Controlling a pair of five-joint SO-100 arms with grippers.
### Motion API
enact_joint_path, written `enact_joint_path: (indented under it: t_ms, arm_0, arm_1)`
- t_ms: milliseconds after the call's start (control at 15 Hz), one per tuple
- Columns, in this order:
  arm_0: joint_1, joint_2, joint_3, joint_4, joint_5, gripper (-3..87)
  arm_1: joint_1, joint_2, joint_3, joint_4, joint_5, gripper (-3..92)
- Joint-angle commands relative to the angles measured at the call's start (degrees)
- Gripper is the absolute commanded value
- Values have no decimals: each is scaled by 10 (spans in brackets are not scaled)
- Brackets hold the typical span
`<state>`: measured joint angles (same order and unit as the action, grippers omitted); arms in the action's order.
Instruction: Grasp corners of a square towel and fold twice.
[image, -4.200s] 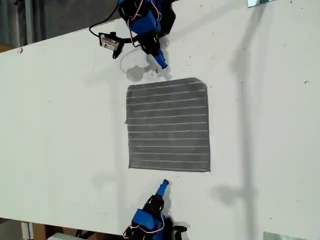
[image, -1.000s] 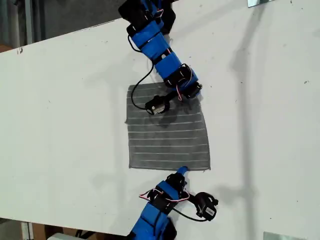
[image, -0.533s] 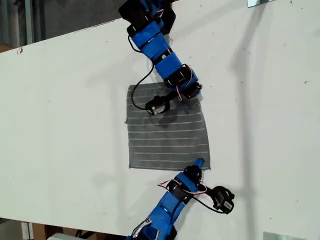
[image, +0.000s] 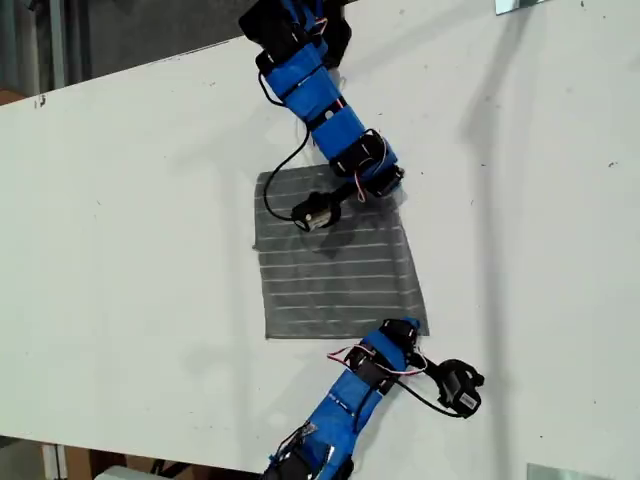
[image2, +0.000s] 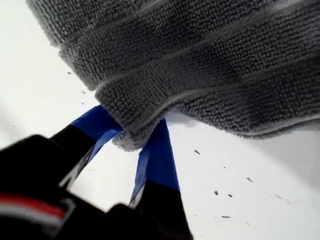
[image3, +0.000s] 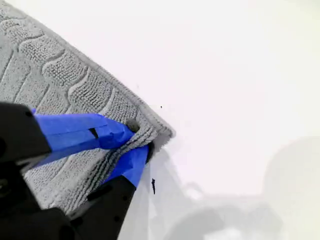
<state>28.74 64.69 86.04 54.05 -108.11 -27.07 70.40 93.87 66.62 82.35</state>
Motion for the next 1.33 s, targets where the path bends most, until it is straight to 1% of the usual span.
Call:
enact_joint_path:
  t_ms: [0,133,200,267,400,467,600,733,800,867,1067,1267]
  arm_0:
    - [3,11,-86,93,38,1]
    - [-8,16,-195,174,101,1]
    - [-13,14,-264,219,136,1]
    - [-19,18,-318,245,172,1]
    - [-37,62,-327,245,233,1]
    - [-54,86,-316,256,247,1]
    - [-97,139,-278,282,262,1]
    - [-146,206,-200,301,252,1]
    - [-179,257,-134,292,246,1]
    - [-217,317,-54,268,250,1]
    - [-333,468,148,194,283,1]
    - [-441,547,271,174,318,1]
  arm_1:
    - [-14,20,-54,33,6,-1]
    - [-18,67,-115,111,4,-1]
    - [-19,105,-128,131,-3,-1]
    - [-19,147,-128,141,-8,-1]
    - [-4,204,-115,144,-25,-1]
    - [14,222,-109,144,-40,-1]
    - [65,249,-96,142,-80,-1]
    - [131,290,-62,145,-112,-1]
    - [175,321,-29,144,-127,-1]
    - [223,351,10,135,-144,-1]
    - [351,400,83,90,-209,-1]
    - [452,374,76,70,-273,-1]
